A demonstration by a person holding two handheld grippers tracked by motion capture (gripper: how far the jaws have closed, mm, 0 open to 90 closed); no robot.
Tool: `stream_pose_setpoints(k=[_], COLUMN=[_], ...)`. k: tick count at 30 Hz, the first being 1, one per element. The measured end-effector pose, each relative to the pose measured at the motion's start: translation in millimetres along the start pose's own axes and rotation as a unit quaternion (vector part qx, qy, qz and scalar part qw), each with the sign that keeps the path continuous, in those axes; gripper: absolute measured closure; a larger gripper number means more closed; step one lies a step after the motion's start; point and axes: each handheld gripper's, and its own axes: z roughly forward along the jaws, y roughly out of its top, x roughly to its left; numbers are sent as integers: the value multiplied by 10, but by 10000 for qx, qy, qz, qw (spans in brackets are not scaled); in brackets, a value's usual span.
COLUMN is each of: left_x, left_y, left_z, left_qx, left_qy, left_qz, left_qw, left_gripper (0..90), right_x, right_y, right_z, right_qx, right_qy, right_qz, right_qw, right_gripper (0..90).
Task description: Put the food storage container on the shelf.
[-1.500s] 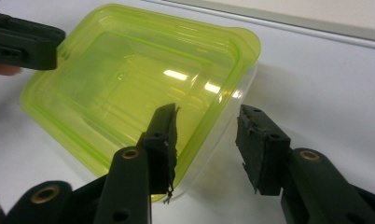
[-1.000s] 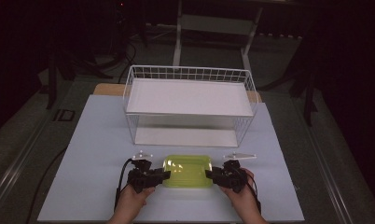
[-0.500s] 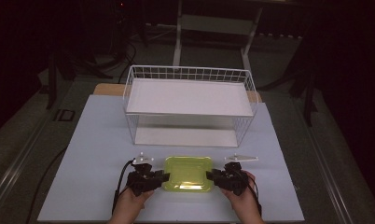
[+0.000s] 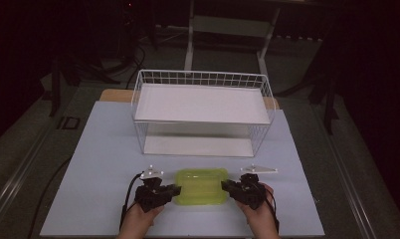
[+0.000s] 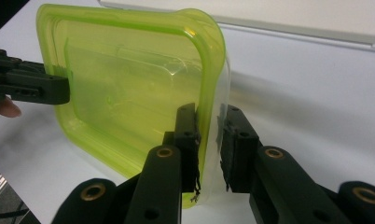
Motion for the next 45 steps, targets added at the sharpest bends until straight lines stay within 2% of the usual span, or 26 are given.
stream_pose_setpoints(k=[5,7,9,13,15,23,28,33,35,45], left_x=[-3,-7,10,36,53,137,224,327,352,439], left_y=[103,164,232,375,440,648,686,672,679,747], left_z=[-49,-67,-82,-93,-90,20,159,277,304,403], left_qx=[-91,-124,-214,-345,-415,-405,-449,-517,-511,-536], left_qy=[68,140,133,163,160,225,207,156,198,316], left_qz=[-28,48,24,111,132,211,188,4,23,24], left_qw=[9999,9998,9997,9992,9989,9987,9986,9985,9985,9981], left_gripper=[792,792,795,798,800,801,799,799,799,799], right_x=[9,9,9,-1,-13,-98,-188,-244,-279,-337], right_y=[82,122,172,290,347,495,551,594,605,642], right_z=[-16,-16,-15,-18,-18,58,151,253,299,459], right_qx=[-108,-162,-211,-329,-396,-522,-560,-622,-607,-676], right_qy=[26,19,-1,-51,-74,-216,-334,-462,-429,-592], right_qz=[-19,-7,-1,53,65,197,252,251,304,227], right_qw=[9999,9999,9998,9994,9992,9982,9976,9967,9968,9957], right_gripper=[785,785,784,784,784,781,781,784,785,783])
